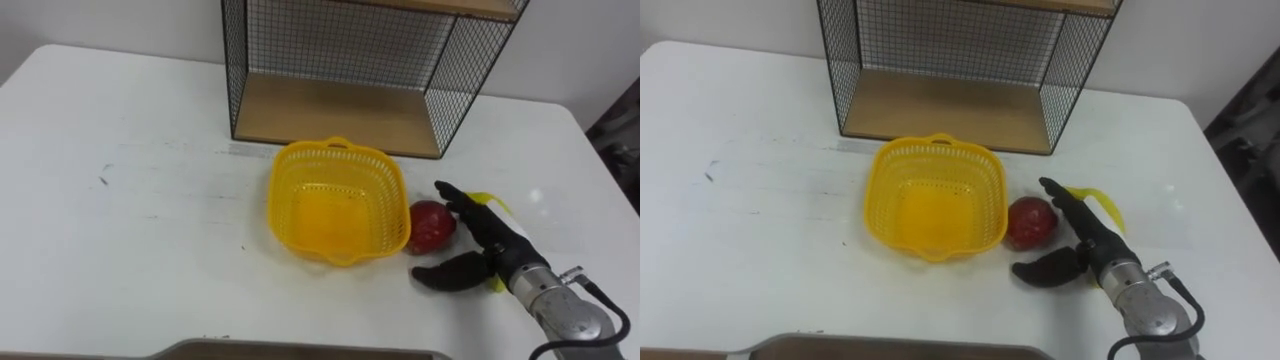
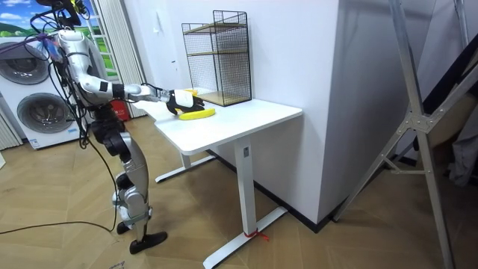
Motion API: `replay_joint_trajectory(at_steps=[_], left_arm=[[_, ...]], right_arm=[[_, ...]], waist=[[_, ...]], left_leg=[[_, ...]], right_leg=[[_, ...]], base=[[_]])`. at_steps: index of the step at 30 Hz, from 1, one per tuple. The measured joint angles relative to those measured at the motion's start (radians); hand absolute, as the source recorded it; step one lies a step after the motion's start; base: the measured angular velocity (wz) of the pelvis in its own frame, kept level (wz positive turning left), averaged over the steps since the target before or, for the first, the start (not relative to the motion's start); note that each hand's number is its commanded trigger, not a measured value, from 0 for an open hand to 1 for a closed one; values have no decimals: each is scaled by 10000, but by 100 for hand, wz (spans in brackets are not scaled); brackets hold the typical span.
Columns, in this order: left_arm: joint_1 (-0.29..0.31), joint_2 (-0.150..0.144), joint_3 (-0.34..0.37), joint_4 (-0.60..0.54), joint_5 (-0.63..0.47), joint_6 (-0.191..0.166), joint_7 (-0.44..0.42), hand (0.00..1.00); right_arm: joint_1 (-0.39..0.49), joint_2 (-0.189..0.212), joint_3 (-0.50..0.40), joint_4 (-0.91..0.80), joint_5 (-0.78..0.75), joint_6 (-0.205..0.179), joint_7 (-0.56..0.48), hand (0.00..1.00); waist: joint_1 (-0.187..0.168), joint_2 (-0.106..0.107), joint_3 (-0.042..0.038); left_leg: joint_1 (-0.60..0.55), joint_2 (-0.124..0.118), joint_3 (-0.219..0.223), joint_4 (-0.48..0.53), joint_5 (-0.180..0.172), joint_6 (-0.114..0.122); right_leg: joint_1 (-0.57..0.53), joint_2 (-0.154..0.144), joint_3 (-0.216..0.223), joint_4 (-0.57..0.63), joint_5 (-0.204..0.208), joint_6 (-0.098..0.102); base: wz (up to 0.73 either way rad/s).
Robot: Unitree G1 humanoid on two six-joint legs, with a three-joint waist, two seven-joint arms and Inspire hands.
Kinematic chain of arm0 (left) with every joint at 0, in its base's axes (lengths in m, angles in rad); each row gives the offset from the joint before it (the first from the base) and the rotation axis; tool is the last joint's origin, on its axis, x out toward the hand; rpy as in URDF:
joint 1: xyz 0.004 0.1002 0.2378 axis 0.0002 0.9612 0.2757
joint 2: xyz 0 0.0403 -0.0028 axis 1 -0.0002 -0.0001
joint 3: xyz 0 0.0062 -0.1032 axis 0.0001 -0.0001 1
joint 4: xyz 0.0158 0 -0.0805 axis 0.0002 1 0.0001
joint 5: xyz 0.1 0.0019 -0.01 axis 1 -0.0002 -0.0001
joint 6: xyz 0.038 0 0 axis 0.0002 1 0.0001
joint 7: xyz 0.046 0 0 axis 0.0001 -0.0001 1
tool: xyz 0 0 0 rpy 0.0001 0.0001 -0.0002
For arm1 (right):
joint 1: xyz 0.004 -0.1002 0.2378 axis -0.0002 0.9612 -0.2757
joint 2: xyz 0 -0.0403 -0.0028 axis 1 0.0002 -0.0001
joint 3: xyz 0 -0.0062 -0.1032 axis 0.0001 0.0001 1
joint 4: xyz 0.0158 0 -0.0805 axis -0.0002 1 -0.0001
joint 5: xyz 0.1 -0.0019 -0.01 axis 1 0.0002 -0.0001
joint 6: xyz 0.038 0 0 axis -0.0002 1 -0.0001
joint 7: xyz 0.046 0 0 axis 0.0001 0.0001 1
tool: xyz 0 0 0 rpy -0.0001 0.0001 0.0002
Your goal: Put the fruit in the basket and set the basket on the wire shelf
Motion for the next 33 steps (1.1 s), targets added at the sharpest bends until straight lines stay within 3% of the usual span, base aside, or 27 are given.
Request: replay_joint_trajectory(at_steps=[21, 22, 23, 24, 33], left_arm=[[-271, 2, -3, -3, 6, 128, 1, 0], [-300, 2, -4, -3, 6, 144, 0, 0], [-320, 1, -4, -2, 6, 151, 0, 0], [-322, 2, -10, -2, 3, 155, 0, 0], [-294, 6, -377, -9, 5, 293, -1, 0]], right_arm=[[-167, -6, 9, -49, -825, 101, 186, 0], [-167, -5, 11, -106, -983, 110, 209, 53], [-174, -4, 11, -116, -987, 124, 215, 85], [-183, -3, 11, -122, -987, 144, 215, 100], [-699, -13, 174, -5, -2009, 379, -342, 100]], waist=[[9, 84, -37], [7, 89, -36], [9, 89, -36], [8, 89, -36], [105, 80, -33]], left_leg=[[-6, 3, -26, -26, 0, -1], [-6, 4, -26, -46, 0, -1], [-6, 5, -25, -59, 0, -2], [-6, 5, -26, -60, 0, -3], [10, 4, -13, -9, 0, -3]], right_leg=[[7, 10, -46, -3, 13, -15], [6, 14, -46, -4, 13, -16], [3, 16, -46, -4, 14, -17], [2, 17, -46, -4, 14, -17], [-14, 22, -28, -8, 19, -18]], base=[[0], [0], [0], [0], [0]])
